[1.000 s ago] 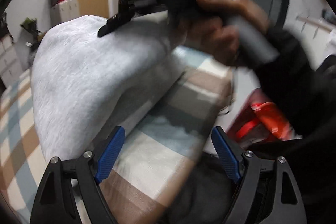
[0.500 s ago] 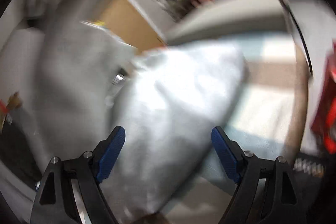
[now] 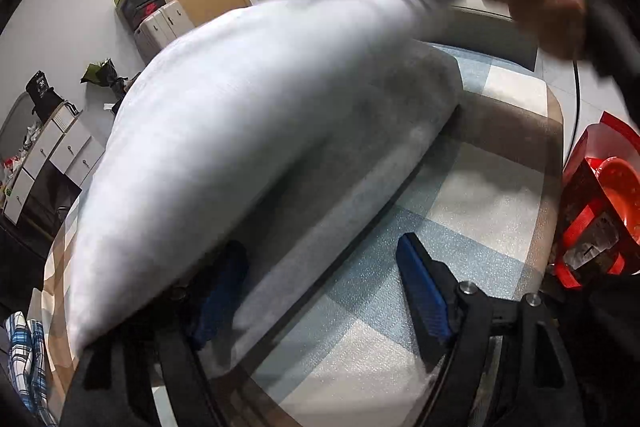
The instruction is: Fold large clothes
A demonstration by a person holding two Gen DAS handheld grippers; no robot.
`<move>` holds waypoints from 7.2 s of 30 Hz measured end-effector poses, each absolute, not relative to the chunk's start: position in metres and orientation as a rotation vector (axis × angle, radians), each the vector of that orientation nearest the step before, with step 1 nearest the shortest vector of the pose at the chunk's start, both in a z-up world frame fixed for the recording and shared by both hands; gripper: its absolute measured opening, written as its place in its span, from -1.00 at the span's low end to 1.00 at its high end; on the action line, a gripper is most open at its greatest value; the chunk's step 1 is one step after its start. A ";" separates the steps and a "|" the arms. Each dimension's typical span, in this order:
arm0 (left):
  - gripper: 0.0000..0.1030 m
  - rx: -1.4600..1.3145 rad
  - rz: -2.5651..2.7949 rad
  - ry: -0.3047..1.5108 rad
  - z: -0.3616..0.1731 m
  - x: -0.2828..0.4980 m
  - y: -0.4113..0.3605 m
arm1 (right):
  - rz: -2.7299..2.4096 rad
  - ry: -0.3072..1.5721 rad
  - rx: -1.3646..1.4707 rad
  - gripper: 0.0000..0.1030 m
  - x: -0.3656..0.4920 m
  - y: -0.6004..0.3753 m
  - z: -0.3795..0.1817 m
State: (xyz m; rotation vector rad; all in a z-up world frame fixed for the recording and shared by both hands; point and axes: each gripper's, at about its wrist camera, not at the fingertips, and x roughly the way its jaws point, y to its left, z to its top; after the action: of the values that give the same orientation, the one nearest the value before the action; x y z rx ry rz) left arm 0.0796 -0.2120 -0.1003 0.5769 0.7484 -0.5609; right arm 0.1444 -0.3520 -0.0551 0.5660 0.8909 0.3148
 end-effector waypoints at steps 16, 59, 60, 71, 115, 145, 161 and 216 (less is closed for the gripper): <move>0.42 0.168 -0.840 0.679 -0.019 0.074 -0.126 | 0.294 0.852 0.514 -0.82 0.134 -0.346 -0.093; 0.42 0.302 -0.513 0.658 -0.063 0.138 -0.144 | 0.122 0.899 0.159 0.37 0.221 -0.310 -0.044; 0.42 0.299 -0.514 0.657 -0.063 0.138 -0.144 | 0.145 0.880 0.159 0.37 0.206 -0.310 -0.039; 0.46 0.292 -0.542 0.646 -0.062 0.136 -0.140 | 0.133 0.929 0.308 0.39 0.146 -0.340 -0.066; 0.34 -0.409 -0.543 0.967 -0.079 0.206 -0.048 | 0.287 1.003 0.450 0.53 0.151 -0.333 -0.092; 0.34 -0.390 -0.536 0.955 -0.083 0.190 -0.022 | 0.320 1.089 0.358 0.61 0.193 -0.296 -0.093; 0.34 -0.360 -0.454 0.950 -0.075 0.153 0.018 | 0.432 1.075 0.368 0.61 0.174 -0.245 -0.099; 0.60 -0.671 -0.653 1.150 -0.103 0.204 0.044 | 0.626 1.035 0.587 0.78 0.155 -0.262 -0.115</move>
State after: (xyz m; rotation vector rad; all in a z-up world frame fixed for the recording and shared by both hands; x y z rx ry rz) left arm 0.2038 0.0439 -0.1027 -0.6706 1.1503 -0.6530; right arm 0.1551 -0.2623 -0.1149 0.5867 1.0352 0.6259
